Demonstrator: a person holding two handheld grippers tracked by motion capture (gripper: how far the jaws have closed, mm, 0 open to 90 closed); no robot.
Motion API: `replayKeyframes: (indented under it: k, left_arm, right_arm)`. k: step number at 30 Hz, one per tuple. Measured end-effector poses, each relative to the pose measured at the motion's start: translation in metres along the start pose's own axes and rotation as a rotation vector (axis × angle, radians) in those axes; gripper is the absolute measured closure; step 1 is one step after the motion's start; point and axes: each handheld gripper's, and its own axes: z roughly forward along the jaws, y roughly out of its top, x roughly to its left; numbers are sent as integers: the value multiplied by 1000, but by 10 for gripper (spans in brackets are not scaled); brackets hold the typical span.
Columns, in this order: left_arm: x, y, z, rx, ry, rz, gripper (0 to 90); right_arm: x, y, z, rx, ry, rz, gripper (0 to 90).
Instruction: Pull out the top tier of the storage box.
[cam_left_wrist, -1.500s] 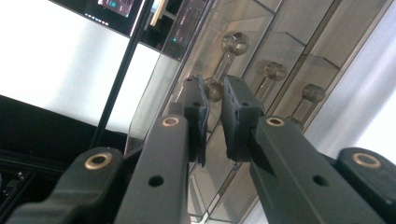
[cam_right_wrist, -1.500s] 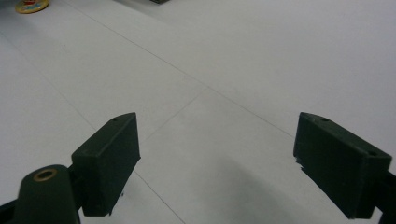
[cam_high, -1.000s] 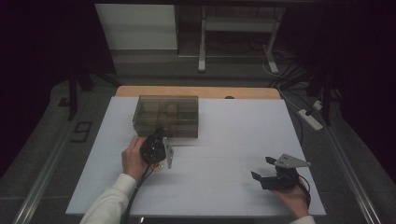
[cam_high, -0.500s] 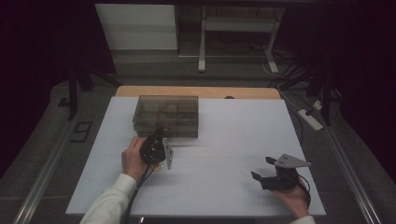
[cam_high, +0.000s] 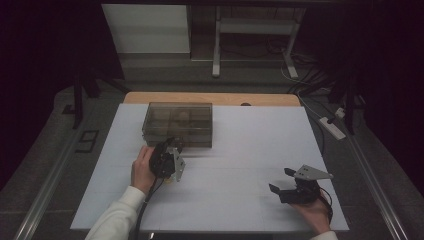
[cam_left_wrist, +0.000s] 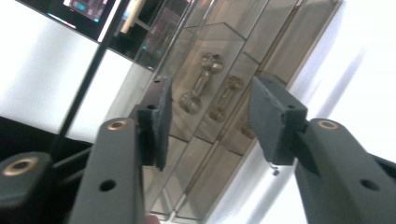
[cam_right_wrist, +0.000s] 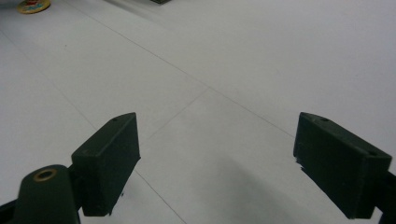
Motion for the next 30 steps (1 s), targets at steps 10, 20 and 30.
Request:
replayKeyframes:
  k: [10, 20, 30]
  left_arm:
    - [5, -1, -4, 24, -119, -72, 373]
    - [18, -13, -25, 45, -321, -310, 285]
    - [23, -24, -39, 66, -415, -446, 232]
  right_arm:
    - [0, 0, 0, -2, -1, 1, 139]
    - [0, 0, -1, -7, 3, 1, 139]
    - [1, 1, 1, -8, 5, -3, 139]
